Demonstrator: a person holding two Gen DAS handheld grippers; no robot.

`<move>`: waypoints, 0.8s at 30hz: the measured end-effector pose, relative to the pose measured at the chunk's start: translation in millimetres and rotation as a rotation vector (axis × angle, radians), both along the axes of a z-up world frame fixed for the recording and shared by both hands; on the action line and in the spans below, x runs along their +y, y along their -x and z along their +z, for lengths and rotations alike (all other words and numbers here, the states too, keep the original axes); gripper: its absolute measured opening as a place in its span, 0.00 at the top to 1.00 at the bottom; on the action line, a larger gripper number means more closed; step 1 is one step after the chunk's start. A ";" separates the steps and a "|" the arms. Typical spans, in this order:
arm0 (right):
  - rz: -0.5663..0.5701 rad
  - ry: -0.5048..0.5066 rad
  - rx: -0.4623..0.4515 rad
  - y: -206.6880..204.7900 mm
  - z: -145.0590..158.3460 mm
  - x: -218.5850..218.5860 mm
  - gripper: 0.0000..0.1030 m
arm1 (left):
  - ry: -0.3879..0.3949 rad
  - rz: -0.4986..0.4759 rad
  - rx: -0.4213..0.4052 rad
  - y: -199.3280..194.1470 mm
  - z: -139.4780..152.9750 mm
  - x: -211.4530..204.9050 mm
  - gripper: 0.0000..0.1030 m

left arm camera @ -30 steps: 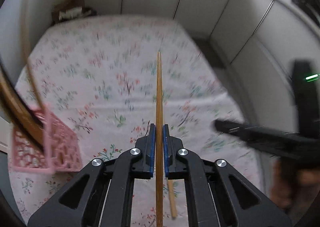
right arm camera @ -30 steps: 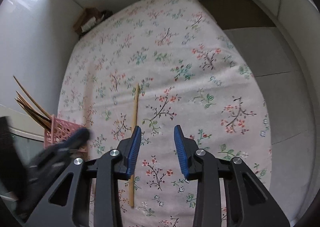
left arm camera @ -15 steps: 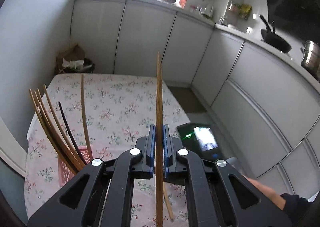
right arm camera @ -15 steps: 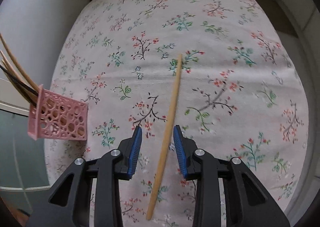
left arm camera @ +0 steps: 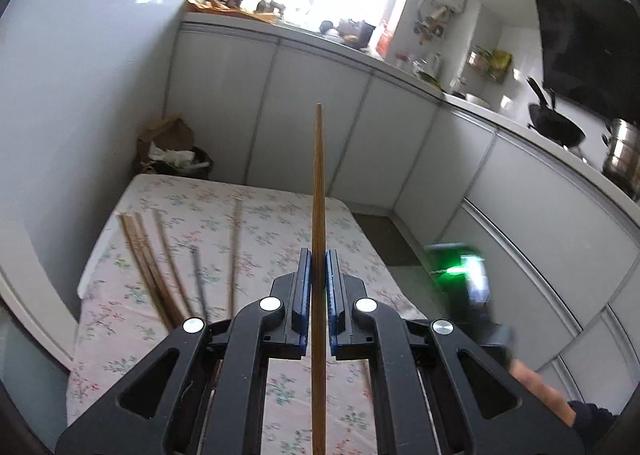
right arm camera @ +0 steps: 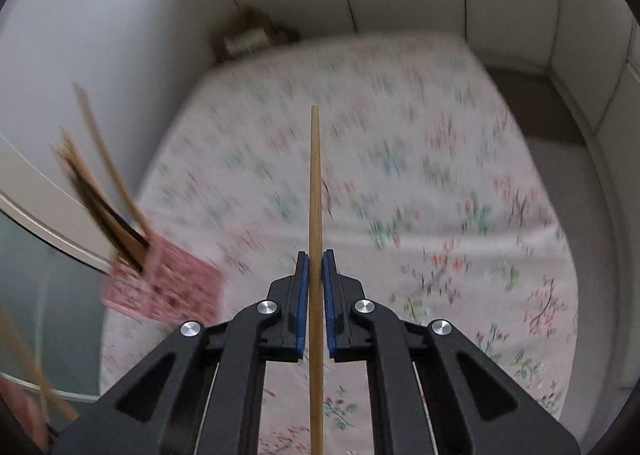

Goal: Organize utensils
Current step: 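Carry the chopstick with the right tool and release it into the pink cup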

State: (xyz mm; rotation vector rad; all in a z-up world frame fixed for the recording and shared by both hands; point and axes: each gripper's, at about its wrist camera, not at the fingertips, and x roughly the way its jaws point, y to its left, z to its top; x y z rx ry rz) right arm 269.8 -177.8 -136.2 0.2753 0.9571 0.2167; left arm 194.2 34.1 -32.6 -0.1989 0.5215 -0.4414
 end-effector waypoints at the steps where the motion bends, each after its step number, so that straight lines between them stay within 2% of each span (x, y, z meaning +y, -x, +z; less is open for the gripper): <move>1: -0.001 -0.023 -0.037 5.3 7.1 -2.1 0.93 | 0.002 0.017 -0.004 -1.2 0.1 6.0 0.94; 5: -0.014 -0.051 -0.185 17.9 35.6 -5.7 0.93 | 0.031 0.078 -0.022 -6.0 -1.2 27.4 0.94; 7: -0.009 -0.069 -0.304 31.0 55.9 0.9 0.93 | 0.045 0.102 -0.043 -8.5 -3.5 36.4 0.94; 10: 0.002 -0.095 -0.391 41.1 71.7 8.3 0.93 | 0.029 0.125 -0.091 -13.8 -9.6 40.6 0.94; 13: 0.015 -0.105 -0.415 46.5 74.1 11.6 0.93 | 0.034 0.144 -0.116 -21.7 -20.0 41.7 0.94; 18: 0.020 -0.097 -0.412 49.9 73.9 12.3 0.93 | -0.042 0.193 -0.210 -27.0 -37.6 30.8 0.94; 24: 0.015 -0.109 -0.408 48.1 64.4 6.5 0.93 | -0.096 0.258 -0.253 -26.7 -59.5 27.5 0.94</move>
